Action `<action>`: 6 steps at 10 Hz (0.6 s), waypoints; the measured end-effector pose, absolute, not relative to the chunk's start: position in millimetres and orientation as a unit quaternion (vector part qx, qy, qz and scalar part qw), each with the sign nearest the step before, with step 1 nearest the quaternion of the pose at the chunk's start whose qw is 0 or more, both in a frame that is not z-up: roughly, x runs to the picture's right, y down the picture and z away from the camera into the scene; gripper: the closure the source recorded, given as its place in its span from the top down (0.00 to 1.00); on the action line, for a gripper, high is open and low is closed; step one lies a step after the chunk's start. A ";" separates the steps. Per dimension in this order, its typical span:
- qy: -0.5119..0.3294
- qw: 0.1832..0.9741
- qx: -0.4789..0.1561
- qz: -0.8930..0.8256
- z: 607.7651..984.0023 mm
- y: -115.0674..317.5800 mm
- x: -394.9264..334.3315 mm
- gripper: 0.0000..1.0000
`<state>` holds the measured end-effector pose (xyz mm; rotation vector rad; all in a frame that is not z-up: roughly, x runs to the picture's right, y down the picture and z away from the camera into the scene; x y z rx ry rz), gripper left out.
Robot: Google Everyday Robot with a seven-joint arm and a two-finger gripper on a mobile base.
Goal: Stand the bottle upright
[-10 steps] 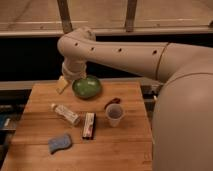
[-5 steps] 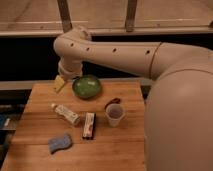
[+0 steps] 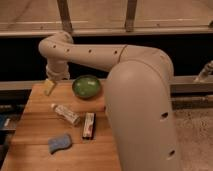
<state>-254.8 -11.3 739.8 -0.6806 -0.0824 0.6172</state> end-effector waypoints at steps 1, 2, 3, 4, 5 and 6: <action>-0.037 0.895 -0.341 0.284 743.8 -1.6 -266.7 0.80; -0.036 0.894 -0.351 0.275 746.6 7.2 -275.7 0.80; -0.032 0.893 -0.359 0.271 749.9 13.7 -280.0 0.80; -0.030 0.891 -0.367 0.267 753.9 21.9 -286.4 0.80; -0.029 0.889 -0.373 0.265 755.8 27.4 -292.0 0.80; -0.028 0.886 -0.378 0.265 759.3 33.5 -296.0 0.80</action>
